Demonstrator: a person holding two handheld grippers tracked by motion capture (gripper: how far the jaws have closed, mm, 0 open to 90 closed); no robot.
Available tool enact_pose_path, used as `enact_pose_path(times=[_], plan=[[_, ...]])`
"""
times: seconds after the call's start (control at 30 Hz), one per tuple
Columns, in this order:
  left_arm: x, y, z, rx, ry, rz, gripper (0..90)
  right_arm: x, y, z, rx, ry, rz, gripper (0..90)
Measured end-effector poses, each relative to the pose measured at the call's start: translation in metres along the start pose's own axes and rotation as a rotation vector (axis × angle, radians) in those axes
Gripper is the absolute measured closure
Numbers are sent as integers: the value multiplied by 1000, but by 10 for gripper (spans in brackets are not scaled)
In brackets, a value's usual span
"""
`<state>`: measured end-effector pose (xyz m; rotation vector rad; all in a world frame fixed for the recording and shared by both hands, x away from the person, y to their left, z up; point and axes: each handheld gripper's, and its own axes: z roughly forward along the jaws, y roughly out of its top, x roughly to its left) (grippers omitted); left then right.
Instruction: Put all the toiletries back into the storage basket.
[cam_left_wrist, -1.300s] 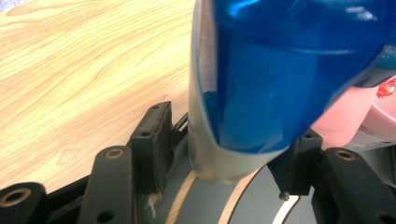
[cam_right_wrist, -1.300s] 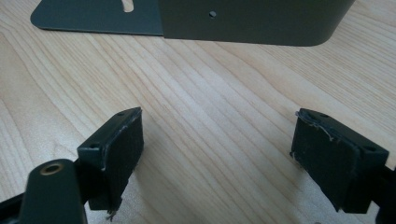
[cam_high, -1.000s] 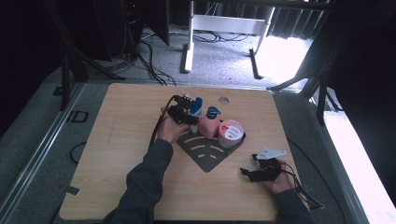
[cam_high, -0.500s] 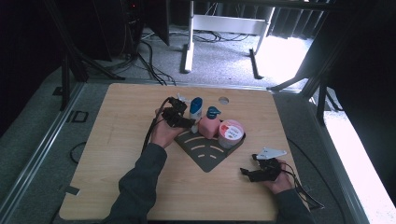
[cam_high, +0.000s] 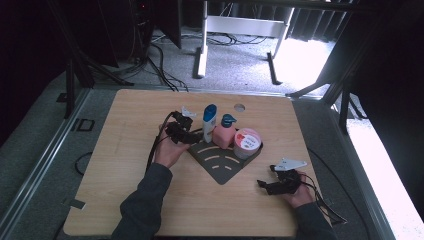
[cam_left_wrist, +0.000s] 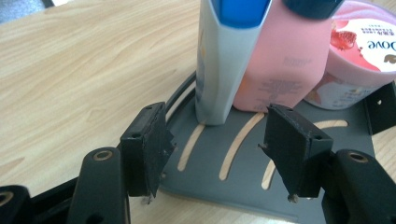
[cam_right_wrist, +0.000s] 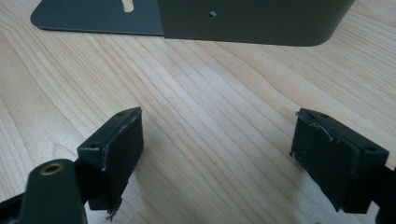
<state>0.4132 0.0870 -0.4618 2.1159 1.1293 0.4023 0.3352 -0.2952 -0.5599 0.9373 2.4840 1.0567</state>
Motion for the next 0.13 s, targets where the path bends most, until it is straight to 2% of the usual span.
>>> enact_pose_path(times=[0.13], plan=[[1,-7,-2,-13,8,-14,394,0,0,0,0,0,0,165]])
